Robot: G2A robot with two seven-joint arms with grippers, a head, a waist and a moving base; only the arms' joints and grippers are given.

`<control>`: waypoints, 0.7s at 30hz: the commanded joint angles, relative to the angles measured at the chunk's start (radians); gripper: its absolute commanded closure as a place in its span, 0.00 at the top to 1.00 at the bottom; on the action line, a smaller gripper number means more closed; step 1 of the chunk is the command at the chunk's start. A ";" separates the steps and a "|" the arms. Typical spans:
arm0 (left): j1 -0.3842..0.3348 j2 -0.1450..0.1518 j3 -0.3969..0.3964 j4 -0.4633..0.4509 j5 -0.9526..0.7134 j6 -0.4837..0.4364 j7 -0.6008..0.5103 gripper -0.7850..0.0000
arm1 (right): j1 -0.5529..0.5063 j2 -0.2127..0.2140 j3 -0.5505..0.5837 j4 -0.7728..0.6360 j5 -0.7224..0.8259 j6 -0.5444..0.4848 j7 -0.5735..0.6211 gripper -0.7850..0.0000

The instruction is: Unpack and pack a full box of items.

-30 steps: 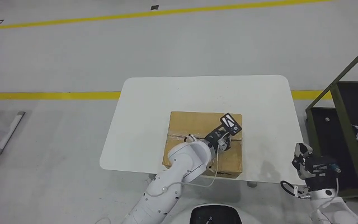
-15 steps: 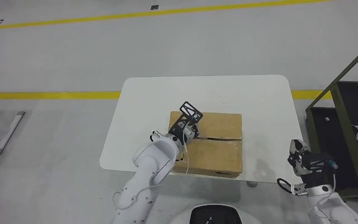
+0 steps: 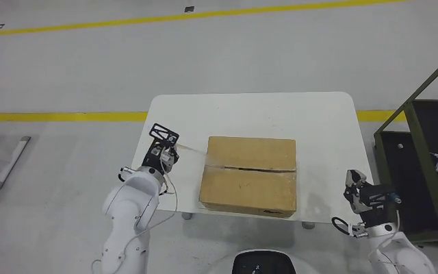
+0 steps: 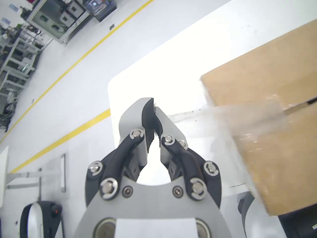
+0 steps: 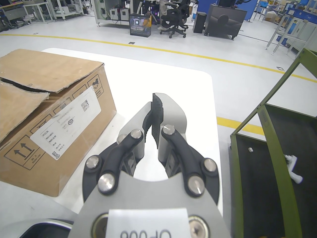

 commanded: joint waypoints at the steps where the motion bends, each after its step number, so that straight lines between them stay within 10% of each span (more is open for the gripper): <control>1: 0.001 0.004 -0.028 -0.002 0.008 0.011 -0.002 0.00 | 0.002 0.000 -0.003 0.004 -0.002 0.000 -0.002 0.00; 21: 0.000 0.029 -0.182 0.097 0.072 0.119 0.034 0.00 | 0.007 0.002 0.005 0.014 0.002 0.008 0.005 0.00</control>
